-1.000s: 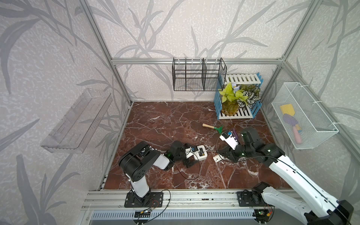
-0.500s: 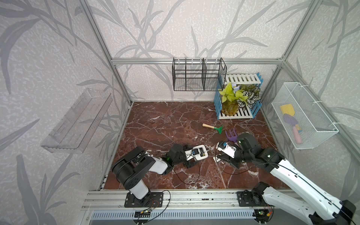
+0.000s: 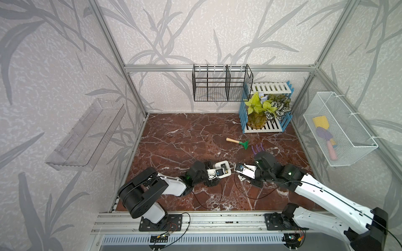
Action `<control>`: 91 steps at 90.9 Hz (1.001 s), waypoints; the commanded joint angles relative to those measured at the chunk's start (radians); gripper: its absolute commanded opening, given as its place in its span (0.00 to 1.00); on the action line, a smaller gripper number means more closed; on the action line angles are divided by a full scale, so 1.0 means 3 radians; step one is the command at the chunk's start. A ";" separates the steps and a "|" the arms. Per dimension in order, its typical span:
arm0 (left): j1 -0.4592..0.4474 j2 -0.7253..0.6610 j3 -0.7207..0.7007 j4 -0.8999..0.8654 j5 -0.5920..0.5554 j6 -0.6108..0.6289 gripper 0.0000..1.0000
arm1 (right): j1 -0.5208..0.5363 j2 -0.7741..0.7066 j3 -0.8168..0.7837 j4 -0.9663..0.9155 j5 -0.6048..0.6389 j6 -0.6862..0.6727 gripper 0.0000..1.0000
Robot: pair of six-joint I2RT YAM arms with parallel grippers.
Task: Remove the battery from the alarm
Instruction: Release the battery from the alarm.
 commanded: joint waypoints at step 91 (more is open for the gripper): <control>-0.0101 0.0009 0.0020 0.0074 -0.0086 0.0004 0.47 | 0.0142 0.0620 0.0008 0.0286 0.0147 0.0674 0.00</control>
